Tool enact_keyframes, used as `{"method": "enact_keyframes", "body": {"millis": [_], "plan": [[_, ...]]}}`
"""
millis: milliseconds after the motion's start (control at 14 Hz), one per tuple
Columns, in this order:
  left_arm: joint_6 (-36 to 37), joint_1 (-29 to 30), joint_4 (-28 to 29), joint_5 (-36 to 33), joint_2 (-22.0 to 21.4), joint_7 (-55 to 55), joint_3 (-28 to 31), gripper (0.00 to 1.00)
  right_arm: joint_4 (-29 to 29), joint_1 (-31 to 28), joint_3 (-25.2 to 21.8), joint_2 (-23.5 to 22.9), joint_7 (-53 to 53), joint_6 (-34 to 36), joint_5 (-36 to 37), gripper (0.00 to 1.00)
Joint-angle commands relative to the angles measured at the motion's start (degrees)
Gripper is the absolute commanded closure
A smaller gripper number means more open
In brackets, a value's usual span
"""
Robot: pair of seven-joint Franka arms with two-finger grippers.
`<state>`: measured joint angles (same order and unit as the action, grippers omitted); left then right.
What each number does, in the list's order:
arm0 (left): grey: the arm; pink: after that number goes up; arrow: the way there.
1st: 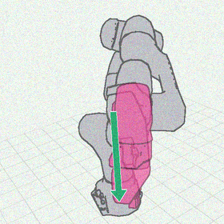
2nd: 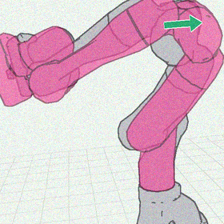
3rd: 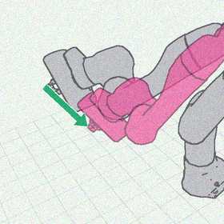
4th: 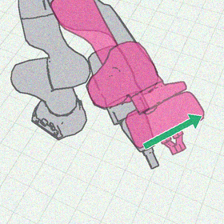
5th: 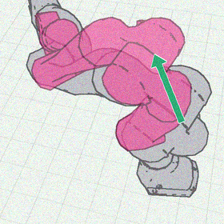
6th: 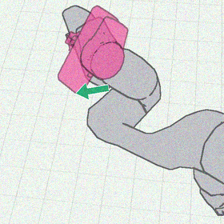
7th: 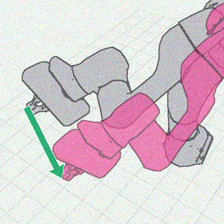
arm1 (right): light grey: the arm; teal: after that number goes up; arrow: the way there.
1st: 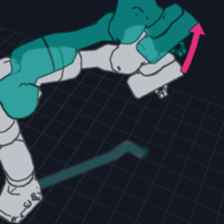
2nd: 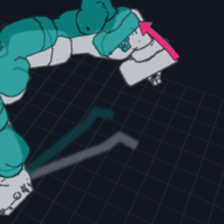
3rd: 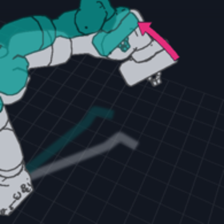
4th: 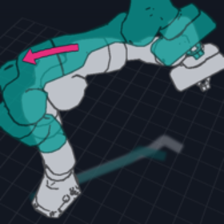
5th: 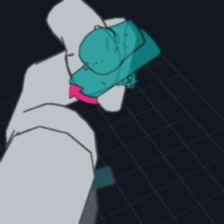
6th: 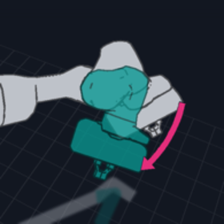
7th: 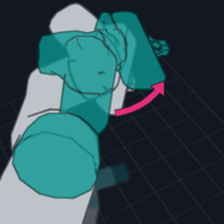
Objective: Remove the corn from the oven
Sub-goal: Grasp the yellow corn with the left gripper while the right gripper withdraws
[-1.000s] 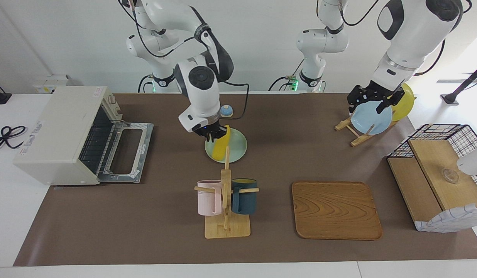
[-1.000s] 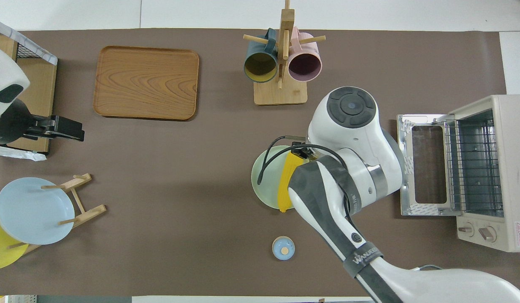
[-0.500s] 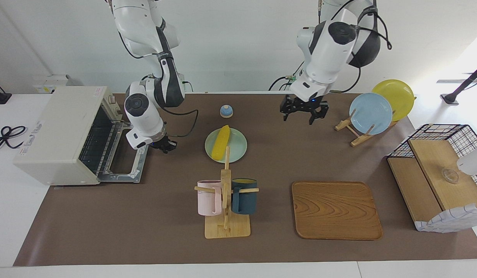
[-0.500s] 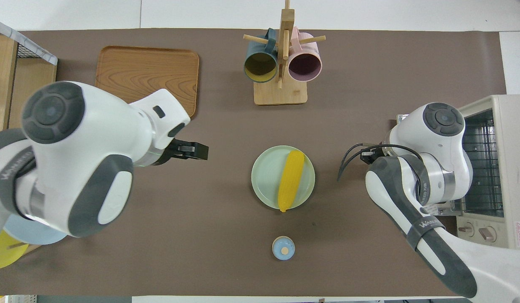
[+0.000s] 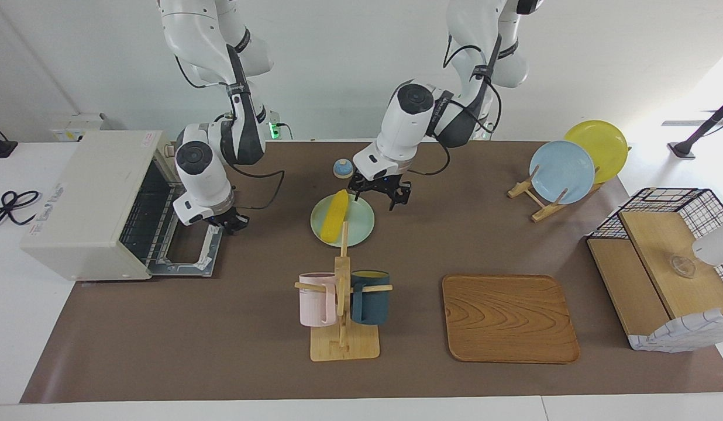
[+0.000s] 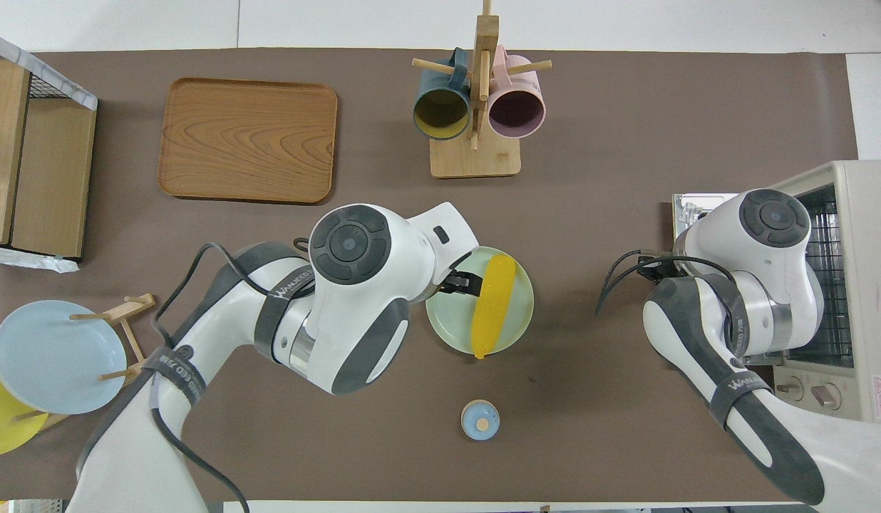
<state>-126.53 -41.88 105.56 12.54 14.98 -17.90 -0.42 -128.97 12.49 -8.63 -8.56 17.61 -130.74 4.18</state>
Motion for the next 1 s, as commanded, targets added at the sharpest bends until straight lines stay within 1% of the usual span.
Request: {"method": "enact_keyframes", "body": {"millis": [0,143,214,286,357,500,643,714,786,857,929], "plan": [[-3.0,-4.34,-7.64,0.83,9.26,-2.84,1.47,0.0,-2.07,-0.89,0.63,1.62,-0.82,-1.36,2.23,0.99],[-4.34,-4.52,-7.56,0.03,10.07,-3.02,1.3,0.0,-1.72,-0.98,0.63,1.62,-0.73,-0.58,6.35,0.99],[-5.12,-5.83,-7.56,0.12,11.2,-3.37,1.38,0.0,-1.37,-1.07,0.63,1.62,-0.73,0.3,8.72,0.99],[-7.39,-6.71,-6.25,0.12,11.82,-4.16,1.38,0.0,-1.02,-1.15,0.63,1.62,-0.73,1.44,10.74,0.98],[-9.16,-7.59,-4.5,0.03,11.74,-4.86,1.47,0.0,-0.32,-1.15,0.63,1.62,-0.65,3.02,12.77,0.98],[-9.61,-8.39,-3.08,0.03,11.56,-4.96,1.47,0.0,1.96,-1.94,0.63,1.44,-0.73,6.62,15.85,0.98],[-9.79,-8.91,-2.73,0.03,11.56,-5.13,1.47,0.0,4.59,-1.86,0.72,1.53,-0.91,10.39,17.52,0.93],[-9.7,-8.92,-2.73,0.03,11.56,-5.13,1.56,0.06,6.61,-1.86,0.72,1.61,-1.78,13.02,18.05,0.91],[-9.44,-8.92,-2.73,0.03,11.48,-5.22,1.65,0.34,8.81,-1.86,0.72,1.7,-3.79,15.92,18.06,0.91],[-9.09,-8.66,-2.9,0.03,11.48,-5.48,1.74,0.71,11.61,-2.12,0.72,1.88,-6.77,19.26,18.06,0.91],[-8.22,-8.04,-3.42,0.12,11.48,-5.48,1.65,0.92,14.08,-2.73,0.63,2.14,-10.28,22.25,18.06,0.91]]}}
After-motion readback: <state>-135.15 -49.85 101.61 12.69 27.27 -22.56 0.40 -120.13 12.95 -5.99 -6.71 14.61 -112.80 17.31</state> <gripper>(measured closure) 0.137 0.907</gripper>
